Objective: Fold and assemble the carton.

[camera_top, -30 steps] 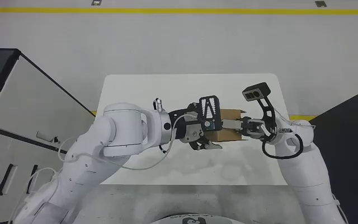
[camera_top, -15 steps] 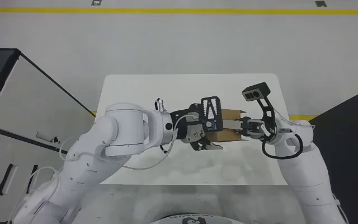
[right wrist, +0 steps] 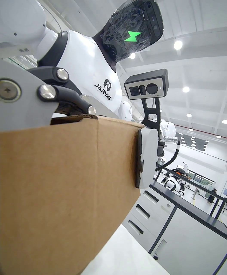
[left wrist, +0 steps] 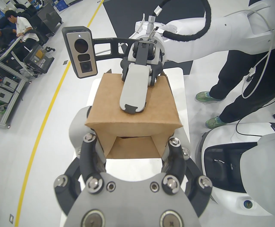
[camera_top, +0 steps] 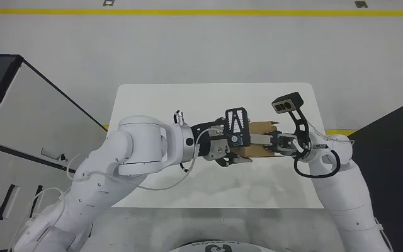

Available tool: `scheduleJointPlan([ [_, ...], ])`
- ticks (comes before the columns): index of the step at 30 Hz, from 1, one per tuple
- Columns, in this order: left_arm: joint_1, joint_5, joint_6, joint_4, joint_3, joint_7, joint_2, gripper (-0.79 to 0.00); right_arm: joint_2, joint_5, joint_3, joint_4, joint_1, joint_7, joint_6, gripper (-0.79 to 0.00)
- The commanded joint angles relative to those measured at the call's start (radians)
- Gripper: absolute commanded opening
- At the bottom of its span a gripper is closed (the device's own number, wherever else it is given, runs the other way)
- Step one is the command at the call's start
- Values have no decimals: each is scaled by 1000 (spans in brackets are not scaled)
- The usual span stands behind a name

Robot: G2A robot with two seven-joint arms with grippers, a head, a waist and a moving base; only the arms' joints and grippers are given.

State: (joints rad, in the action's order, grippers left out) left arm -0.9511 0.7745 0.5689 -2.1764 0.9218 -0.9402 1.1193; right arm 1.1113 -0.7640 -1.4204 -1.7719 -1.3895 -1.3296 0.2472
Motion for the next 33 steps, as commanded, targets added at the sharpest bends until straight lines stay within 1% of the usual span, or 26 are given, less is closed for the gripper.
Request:
scheduleJointPlan([
  [1, 0, 0, 1, -1, 1, 1, -1, -785, 0, -1, 0, 0, 0, 4, 1, -785],
  [3, -1, 0, 3, -1, 3, 2, -2, -785, -1, -3, 1, 0, 0, 7, 0, -785],
  [4, -1, 1, 4, -1, 4, 2, -3, -785, -1, -5, 1, 0, -1, 10, -1, -643],
  [6, -2, 2, 5, -2, 7, 1, -5, -785, -2, -8, 1, -1, -2, 15, -1, -219],
  [7, -3, 4, 6, -2, 8, 0, -5, -785, -2, -8, 1, 0, -3, 17, -2, -28],
  [8, -3, 3, 8, -2, 9, 0, -6, -785, -2, -9, 0, -1, -3, 19, -3, 0],
  [17, -18, 2, 10, 1, 27, 16, -14, -785, -7, -28, -23, -2, -9, 18, -4, 0],
  [21, -33, -10, 10, 10, 41, 39, -18, -785, -13, -35, -59, -5, -19, 1, -4, 0],
  [26, -60, -58, 33, 28, 68, 115, -22, -785, -24, -51, -142, -22, -37, -35, 0, 0],
  [29, -74, -80, 67, 44, 82, 176, -24, -785, -31, -64, -194, -35, -43, -53, 3, 0],
  [31, -82, -94, 110, 55, 90, 251, -24, -785, -31, -64, -194, -35, -43, -53, 3, 0],
  [33, -82, -94, 110, 55, 90, 251, -24, -785, -31, -64, -194, -35, -43, -53, 3, 0],
])
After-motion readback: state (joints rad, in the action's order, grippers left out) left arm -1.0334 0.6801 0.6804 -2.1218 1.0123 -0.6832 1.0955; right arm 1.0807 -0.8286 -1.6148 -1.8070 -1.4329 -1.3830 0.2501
